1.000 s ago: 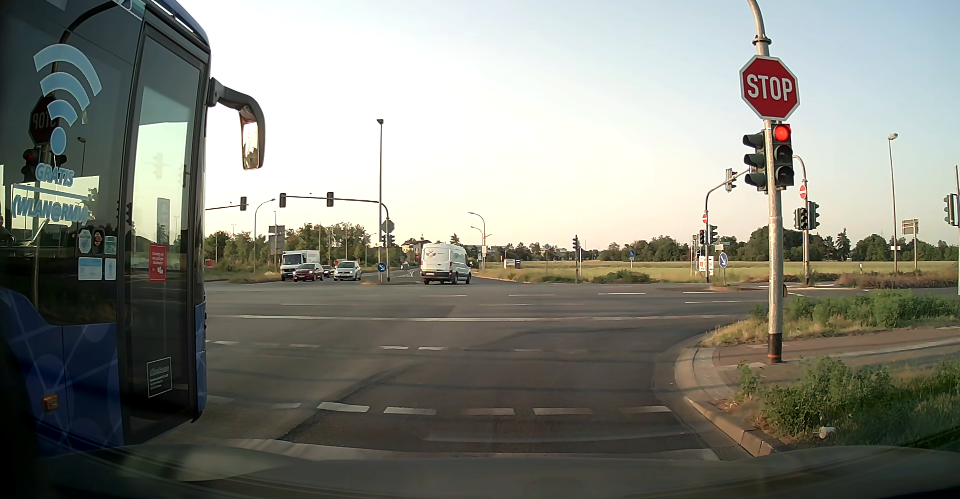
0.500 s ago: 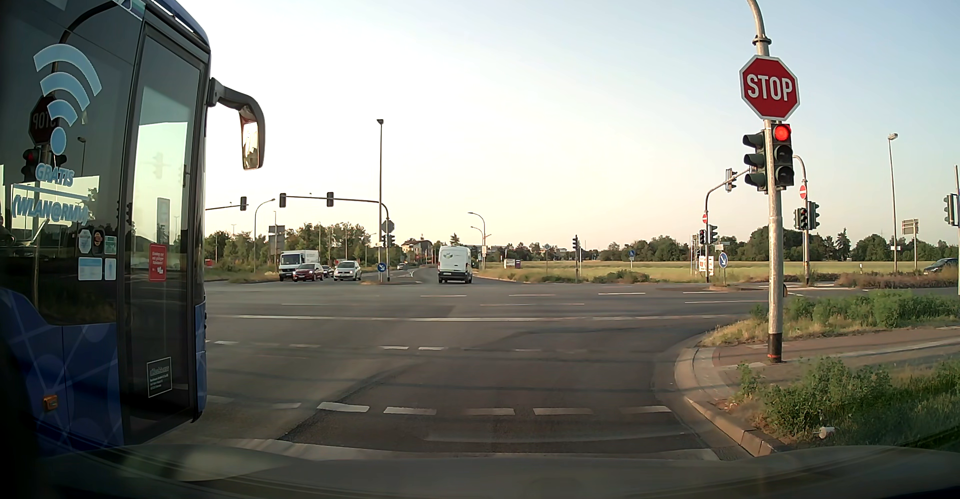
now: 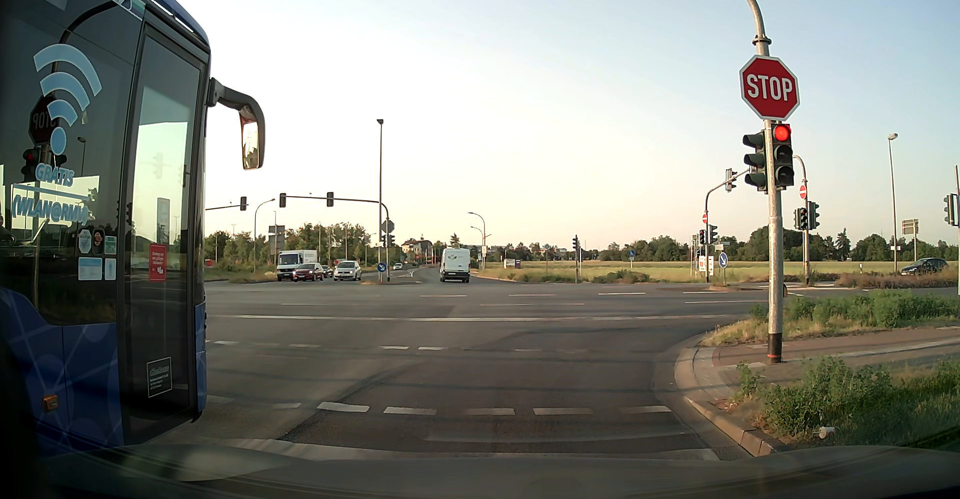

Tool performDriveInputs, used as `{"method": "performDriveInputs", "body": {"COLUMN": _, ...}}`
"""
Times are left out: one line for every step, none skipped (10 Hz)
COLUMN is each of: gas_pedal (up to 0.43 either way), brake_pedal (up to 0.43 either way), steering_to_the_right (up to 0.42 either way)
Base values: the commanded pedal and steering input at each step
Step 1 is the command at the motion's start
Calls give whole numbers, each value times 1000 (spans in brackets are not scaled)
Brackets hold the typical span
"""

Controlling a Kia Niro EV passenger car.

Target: Follow the waypoints while adhering to traffic rules and regulations

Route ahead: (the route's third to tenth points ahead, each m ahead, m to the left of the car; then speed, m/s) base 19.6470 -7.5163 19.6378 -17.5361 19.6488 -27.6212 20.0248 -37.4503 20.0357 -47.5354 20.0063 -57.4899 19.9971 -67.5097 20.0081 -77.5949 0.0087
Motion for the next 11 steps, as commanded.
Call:
{"method": "performDriveInputs", "body": {"gas_pedal": 0, "brake_pedal": 232, "steering_to_the_right": 4}}
{"method": "performDriveInputs", "body": {"gas_pedal": 0, "brake_pedal": 232, "steering_to_the_right": 4}}
{"method": "performDriveInputs", "body": {"gas_pedal": 0, "brake_pedal": 232, "steering_to_the_right": 4}}
{"method": "performDriveInputs", "body": {"gas_pedal": 0, "brake_pedal": 232, "steering_to_the_right": 4}}
{"method": "performDriveInputs", "body": {"gas_pedal": 0, "brake_pedal": 232, "steering_to_the_right": 4}}
{"method": "performDriveInputs", "body": {"gas_pedal": 0, "brake_pedal": 238, "steering_to_the_right": 4}}
{"method": "performDriveInputs", "body": {"gas_pedal": 0, "brake_pedal": 268, "steering_to_the_right": 4}}
{"method": "performDriveInputs", "body": {"gas_pedal": 0, "brake_pedal": 293, "steering_to_the_right": 4}}
{"method": "performDriveInputs", "body": {"gas_pedal": 0, "brake_pedal": 323, "steering_to_the_right": 4}}
{"method": "performDriveInputs", "body": {"gas_pedal": 0, "brake_pedal": 335, "steering_to_the_right": 4}}
{"method": "performDriveInputs", "body": {"gas_pedal": 0, "brake_pedal": 335, "steering_to_the_right": 4}}
